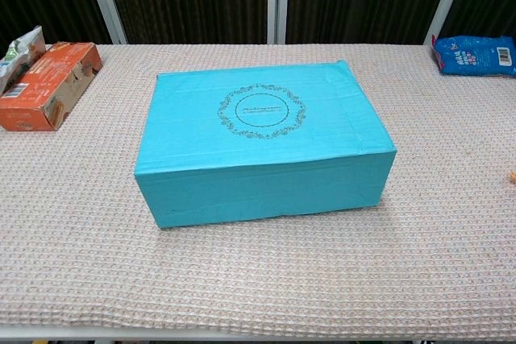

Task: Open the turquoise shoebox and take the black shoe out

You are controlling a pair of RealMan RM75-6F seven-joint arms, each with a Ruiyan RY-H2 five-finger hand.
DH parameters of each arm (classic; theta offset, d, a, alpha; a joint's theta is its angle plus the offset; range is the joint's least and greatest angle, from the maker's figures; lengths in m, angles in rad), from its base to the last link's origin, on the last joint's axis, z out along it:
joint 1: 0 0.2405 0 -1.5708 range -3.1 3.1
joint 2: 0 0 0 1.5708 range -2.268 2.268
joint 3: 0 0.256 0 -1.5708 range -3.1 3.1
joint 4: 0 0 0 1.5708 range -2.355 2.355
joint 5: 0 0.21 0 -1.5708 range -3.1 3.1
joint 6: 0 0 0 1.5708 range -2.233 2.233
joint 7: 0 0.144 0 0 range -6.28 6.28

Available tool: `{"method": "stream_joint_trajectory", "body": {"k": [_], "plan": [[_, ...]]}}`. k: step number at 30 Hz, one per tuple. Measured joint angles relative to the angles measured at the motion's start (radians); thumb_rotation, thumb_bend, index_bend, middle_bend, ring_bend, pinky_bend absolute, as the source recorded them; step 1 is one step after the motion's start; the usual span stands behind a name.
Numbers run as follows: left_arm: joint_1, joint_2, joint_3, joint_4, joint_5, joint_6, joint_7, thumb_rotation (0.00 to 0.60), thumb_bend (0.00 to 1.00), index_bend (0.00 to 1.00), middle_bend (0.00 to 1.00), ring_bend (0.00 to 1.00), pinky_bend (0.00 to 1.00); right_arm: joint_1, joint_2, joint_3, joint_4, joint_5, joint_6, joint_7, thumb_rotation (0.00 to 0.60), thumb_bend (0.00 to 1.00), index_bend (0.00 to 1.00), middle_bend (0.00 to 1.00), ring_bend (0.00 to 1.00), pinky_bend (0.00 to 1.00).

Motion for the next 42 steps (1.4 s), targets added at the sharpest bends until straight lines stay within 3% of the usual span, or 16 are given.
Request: {"method": "stream_joint_trajectory", "body": {"k": [8,17,24,32,37,42], "plan": [[-0.001,-0.008,0.005,0.003,-0.004,-0.007,-0.018,0.6,0.0,0.23,0.13,0.04,0.14,0.011,-0.024,0.01,0.034,-0.029,0.02,0.002,0.6,0.09,0.0,0.0,0.0,0.0],[0.004,-0.002,0.01,-0.015,-0.003,-0.002,-0.019,0.6,0.0,0.23,0.13,0.04,0.14,0.141,-0.068,0.03,0.107,-0.04,-0.145,-0.019,0.6,0.09,0.0,0.0,0.0,0.0],[0.008,0.005,0.012,-0.033,-0.019,-0.008,-0.01,0.6,0.0,0.23,0.13,0.04,0.14,0.315,-0.224,0.071,0.298,-0.04,-0.306,-0.018,0.6,0.09,0.0,0.0,0.0,0.0],[0.014,0.015,0.013,-0.042,-0.037,-0.014,-0.004,0.6,0.0,0.23,0.13,0.04,0.14,0.471,-0.442,0.091,0.582,-0.066,-0.379,0.006,0.6,0.07,0.0,0.0,0.0,0.0],[0.011,0.015,0.013,-0.04,-0.042,-0.024,-0.006,0.6,0.0,0.23,0.13,0.04,0.14,0.552,-0.575,0.073,0.743,-0.113,-0.372,0.046,0.6,0.05,0.0,0.0,0.0,0.0],[0.01,0.015,0.014,-0.035,-0.038,-0.025,-0.016,0.6,0.0,0.23,0.13,0.04,0.14,0.588,-0.629,0.013,0.785,-0.184,-0.308,0.097,0.6,0.05,0.0,0.01,0.0,0.0]]}}
